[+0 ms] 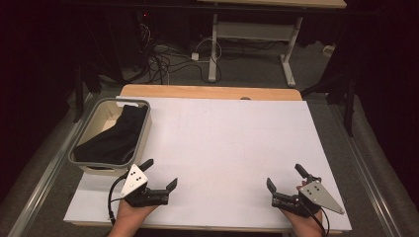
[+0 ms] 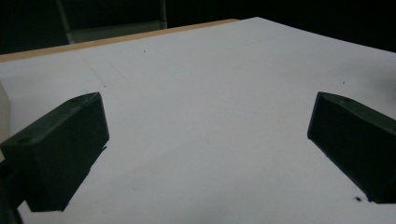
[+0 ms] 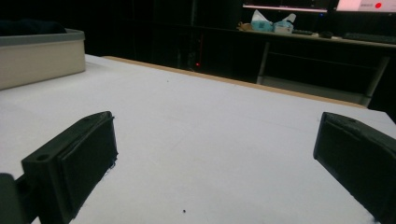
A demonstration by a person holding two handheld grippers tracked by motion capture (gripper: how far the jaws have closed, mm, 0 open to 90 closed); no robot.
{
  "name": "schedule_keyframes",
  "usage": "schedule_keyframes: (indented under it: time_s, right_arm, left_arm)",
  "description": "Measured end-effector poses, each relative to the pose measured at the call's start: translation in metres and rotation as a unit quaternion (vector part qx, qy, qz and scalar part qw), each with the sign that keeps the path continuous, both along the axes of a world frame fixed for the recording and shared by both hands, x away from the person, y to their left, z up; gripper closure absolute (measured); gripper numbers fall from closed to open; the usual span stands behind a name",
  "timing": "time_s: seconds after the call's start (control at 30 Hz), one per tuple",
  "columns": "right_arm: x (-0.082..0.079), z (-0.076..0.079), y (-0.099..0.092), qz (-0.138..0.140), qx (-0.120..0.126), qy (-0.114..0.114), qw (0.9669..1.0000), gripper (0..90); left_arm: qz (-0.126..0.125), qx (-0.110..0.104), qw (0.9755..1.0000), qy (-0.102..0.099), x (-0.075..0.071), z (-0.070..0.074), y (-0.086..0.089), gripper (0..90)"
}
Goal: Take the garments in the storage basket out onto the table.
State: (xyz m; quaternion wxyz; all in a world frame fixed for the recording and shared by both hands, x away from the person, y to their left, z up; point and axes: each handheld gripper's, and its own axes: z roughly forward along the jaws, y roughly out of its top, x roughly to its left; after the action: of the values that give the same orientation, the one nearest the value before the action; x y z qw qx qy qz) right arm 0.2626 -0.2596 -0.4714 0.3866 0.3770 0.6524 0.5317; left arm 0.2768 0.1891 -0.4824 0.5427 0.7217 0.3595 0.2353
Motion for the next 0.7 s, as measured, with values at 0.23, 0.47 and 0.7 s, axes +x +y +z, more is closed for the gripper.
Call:
schedule_keyframes:
  time_s: [0.23,0.47,0.7]
  right_arm:
    - [-0.0021,-0.0031,0.0019,-0.014,-0.003,0.006,0.9999,0.0]
    - [-0.0013,-0.0031,0.0022,-0.005,0.000,0.007,1.0000,0.0]
    - [-0.0027,-0.0052,0.0009,0.007,-0.006,0.008,0.9999,0.0]
  left_arm:
    - [-0.014,-0.002,0.9999,0.005,0.0032,0.0026,-0.0052,0.0]
    - [-0.005,-0.006,0.9999,0.010,0.0032,0.0019,-0.0008,0.0]
    - [-0.003,-0.008,0.9997,0.023,0.0029,-0.0007,-0.0005,0.0]
